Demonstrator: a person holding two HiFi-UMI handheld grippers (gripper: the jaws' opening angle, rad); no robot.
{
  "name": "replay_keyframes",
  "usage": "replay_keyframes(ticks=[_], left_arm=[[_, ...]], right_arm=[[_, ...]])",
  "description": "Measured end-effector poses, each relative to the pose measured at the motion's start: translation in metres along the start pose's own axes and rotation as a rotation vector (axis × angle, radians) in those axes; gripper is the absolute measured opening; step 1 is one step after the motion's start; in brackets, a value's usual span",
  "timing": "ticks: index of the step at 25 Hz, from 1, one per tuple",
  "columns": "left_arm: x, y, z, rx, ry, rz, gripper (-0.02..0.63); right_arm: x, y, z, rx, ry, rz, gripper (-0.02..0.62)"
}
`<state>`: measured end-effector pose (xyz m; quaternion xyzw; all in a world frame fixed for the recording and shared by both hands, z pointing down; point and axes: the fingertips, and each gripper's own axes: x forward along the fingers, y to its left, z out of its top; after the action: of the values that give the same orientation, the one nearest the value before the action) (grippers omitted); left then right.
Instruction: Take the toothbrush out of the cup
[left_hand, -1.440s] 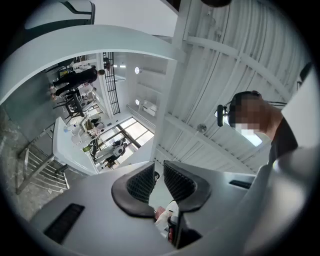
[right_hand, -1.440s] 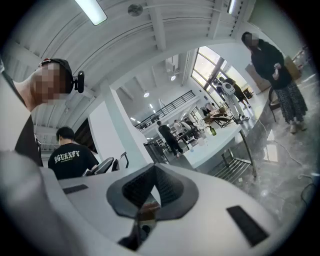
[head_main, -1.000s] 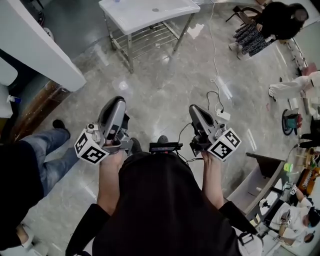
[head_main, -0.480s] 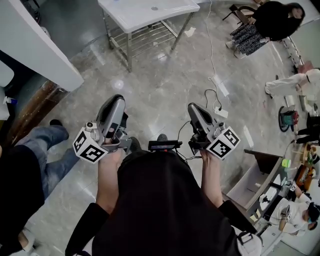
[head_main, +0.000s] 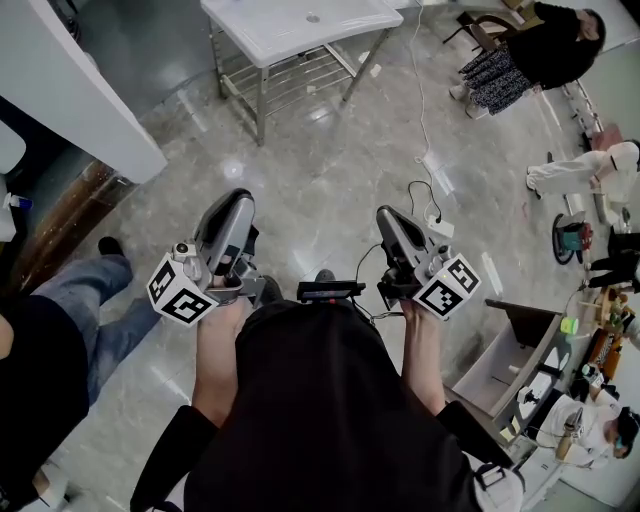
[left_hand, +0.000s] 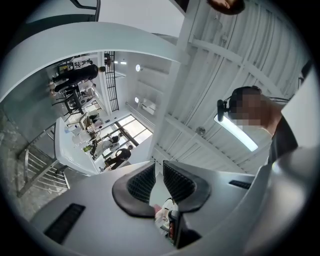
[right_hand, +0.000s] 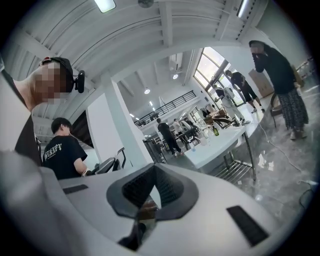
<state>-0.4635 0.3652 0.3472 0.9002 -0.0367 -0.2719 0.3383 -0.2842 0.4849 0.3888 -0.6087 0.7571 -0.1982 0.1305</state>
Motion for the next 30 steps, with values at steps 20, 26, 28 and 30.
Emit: replay_keyframes(ticks=[20, 26, 28, 30], left_arm=[[0.029, 0.019, -0.016, 0.013, 0.051, 0.040, 0.055], [0.075, 0.050, -0.025, 0.036, 0.075, 0.096, 0.055], [0.101, 0.060, -0.030, 0.043, 0.088, 0.101, 0.055], [0.125, 0.071, -0.036, 0.047, 0.097, 0.108, 0.055]], right_arm=[[0.012, -0.047, 0.009, -0.003, -0.030, -0.041, 0.006], [0.045, -0.099, 0.026, 0.033, -0.022, 0.013, 0.006], [0.053, -0.121, 0.039, 0.036, -0.025, 0.024, 0.006], [0.061, -0.143, 0.049, 0.042, -0.024, 0.030, 0.006]])
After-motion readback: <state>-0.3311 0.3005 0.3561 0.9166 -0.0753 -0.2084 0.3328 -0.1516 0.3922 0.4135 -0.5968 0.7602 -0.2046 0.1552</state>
